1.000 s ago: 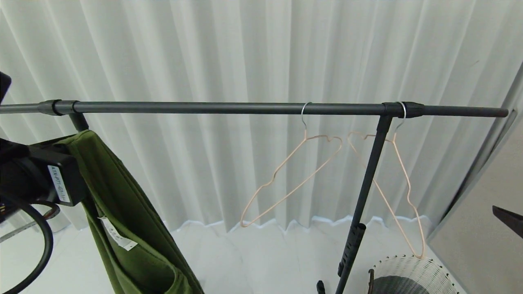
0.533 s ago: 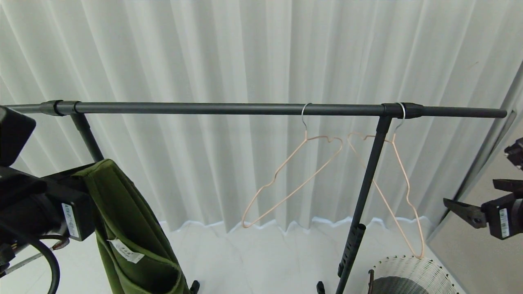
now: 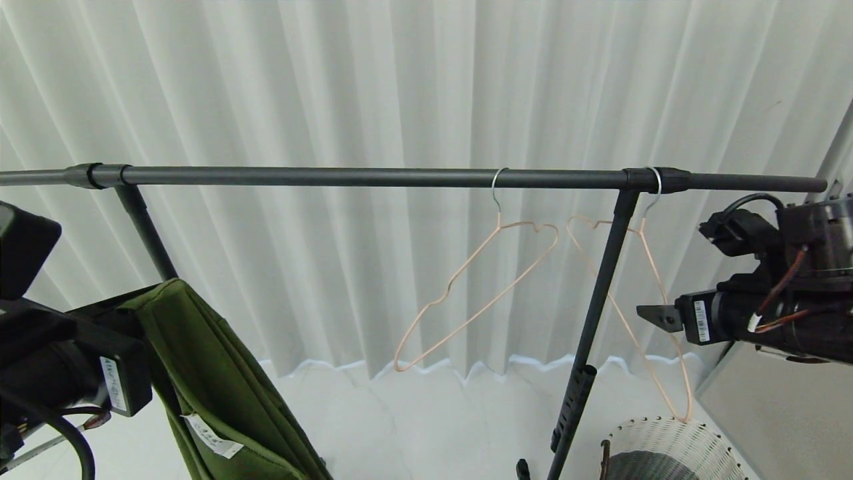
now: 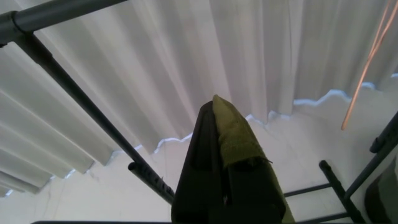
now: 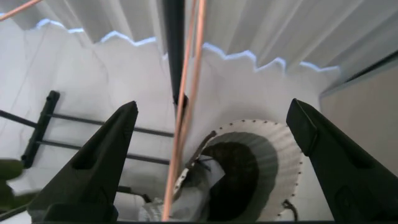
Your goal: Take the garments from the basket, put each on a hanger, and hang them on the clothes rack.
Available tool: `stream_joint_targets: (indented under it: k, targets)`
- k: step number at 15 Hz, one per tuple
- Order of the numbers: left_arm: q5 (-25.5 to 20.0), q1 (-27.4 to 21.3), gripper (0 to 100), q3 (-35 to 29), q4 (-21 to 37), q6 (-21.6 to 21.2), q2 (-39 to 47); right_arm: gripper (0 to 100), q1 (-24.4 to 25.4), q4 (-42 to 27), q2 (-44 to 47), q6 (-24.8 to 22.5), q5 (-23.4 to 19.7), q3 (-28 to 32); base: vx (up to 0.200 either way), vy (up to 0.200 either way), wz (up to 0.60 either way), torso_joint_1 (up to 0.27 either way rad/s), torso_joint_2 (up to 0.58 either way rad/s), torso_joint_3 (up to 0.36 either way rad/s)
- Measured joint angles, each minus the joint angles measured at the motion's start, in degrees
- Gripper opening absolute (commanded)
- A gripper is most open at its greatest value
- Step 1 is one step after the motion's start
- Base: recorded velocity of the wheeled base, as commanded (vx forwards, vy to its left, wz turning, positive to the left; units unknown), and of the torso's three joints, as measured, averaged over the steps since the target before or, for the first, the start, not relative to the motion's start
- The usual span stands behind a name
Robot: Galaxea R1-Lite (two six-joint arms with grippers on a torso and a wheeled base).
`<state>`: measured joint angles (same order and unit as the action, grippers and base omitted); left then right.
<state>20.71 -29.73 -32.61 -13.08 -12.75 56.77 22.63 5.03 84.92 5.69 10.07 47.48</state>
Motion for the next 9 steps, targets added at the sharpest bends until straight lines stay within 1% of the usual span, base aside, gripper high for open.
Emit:
stream_joint_targets:
  k: [1,4,6,9]
  targets:
    - [0.0,-0.2,0,0.1,0.0,0.0,0.0,100,0.0,0.0,2.0,0.6,0.2,0.6,0.0,0.0,0.0,0.0,0.0,0.0]
    - [0.0,-0.5,0,0.3,0.0,0.0,-0.5,100,0.0,0.5,7.0,3.3,2.7,1.6,0.0,0.0,0.0,0.0,0.0,0.0]
    - [0.0,-0.5,0,0.6,0.0,-0.1,-0.9,100,0.1,0.5,9.0,6.6,3.2,2.7,0.0,0.0,0.0,0.0,0.0,0.0]
    - [0.0,-0.6,0,0.8,0.0,-0.2,-1.0,100,0.2,0.6,10.2,7.1,3.2,3.2,0.0,0.0,0.0,0.0,0.0,0.0]
